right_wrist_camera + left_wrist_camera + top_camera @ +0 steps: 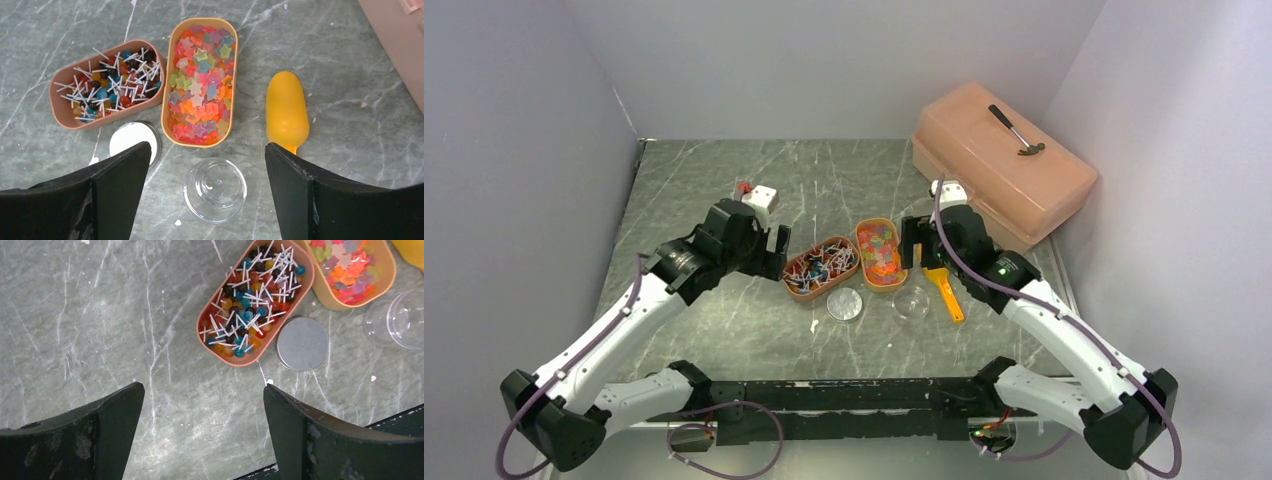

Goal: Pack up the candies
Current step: Adjust the storage box at the center of the board.

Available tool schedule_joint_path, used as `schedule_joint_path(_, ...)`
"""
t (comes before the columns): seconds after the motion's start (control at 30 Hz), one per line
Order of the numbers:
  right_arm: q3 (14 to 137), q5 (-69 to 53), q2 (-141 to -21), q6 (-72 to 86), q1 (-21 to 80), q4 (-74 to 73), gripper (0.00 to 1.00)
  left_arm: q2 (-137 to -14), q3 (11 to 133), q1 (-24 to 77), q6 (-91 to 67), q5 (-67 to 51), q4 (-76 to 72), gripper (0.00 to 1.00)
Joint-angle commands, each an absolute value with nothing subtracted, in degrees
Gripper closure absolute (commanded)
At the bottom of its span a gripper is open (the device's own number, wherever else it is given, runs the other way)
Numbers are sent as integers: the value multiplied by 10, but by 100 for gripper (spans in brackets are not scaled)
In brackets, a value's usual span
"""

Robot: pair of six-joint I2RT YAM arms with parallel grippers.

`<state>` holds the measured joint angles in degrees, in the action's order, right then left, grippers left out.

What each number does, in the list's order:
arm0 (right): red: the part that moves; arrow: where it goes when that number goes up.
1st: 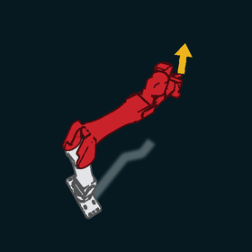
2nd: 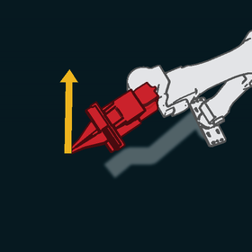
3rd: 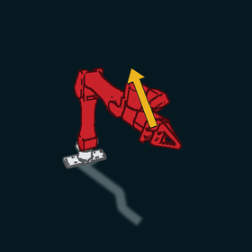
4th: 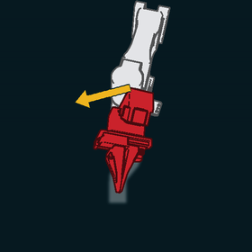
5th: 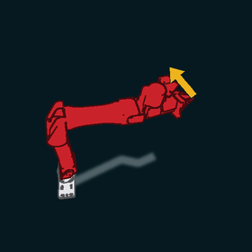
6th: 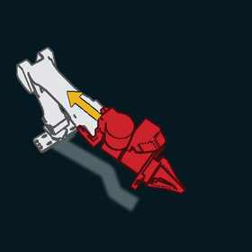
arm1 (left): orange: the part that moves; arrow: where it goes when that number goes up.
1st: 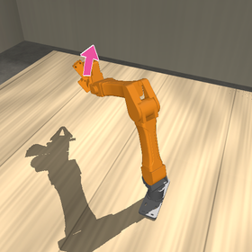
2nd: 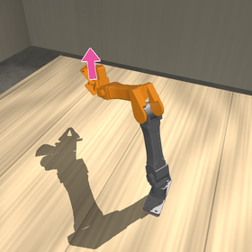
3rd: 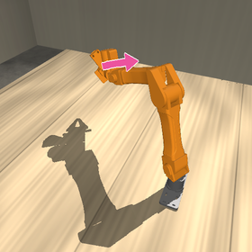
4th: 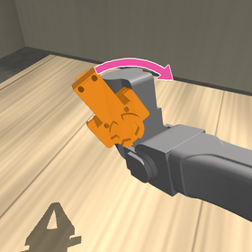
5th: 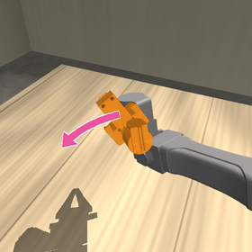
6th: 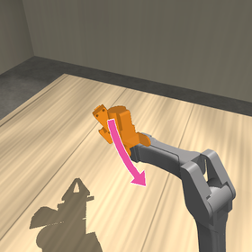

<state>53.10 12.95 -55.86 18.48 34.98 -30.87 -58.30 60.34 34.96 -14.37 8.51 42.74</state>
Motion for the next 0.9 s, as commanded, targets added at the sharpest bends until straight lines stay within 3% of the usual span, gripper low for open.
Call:
schedule_joint_path(0.0,561,116,-585,207,350,-301,13,-609,617,347,-158,92,437,5)
schedule_joint_path(0.33,566,103,-637,215,350,-293,24,-703,641,275,-166,-31,395,5)
schedule_joint_path(0.47,556,107,-624,211,350,-293,25,-755,659,247,-165,-81,391,25)
schedule_joint_path(0.87,518,79,-567,204,350,-289,30,-906,738,238,-152,-74,425,40)
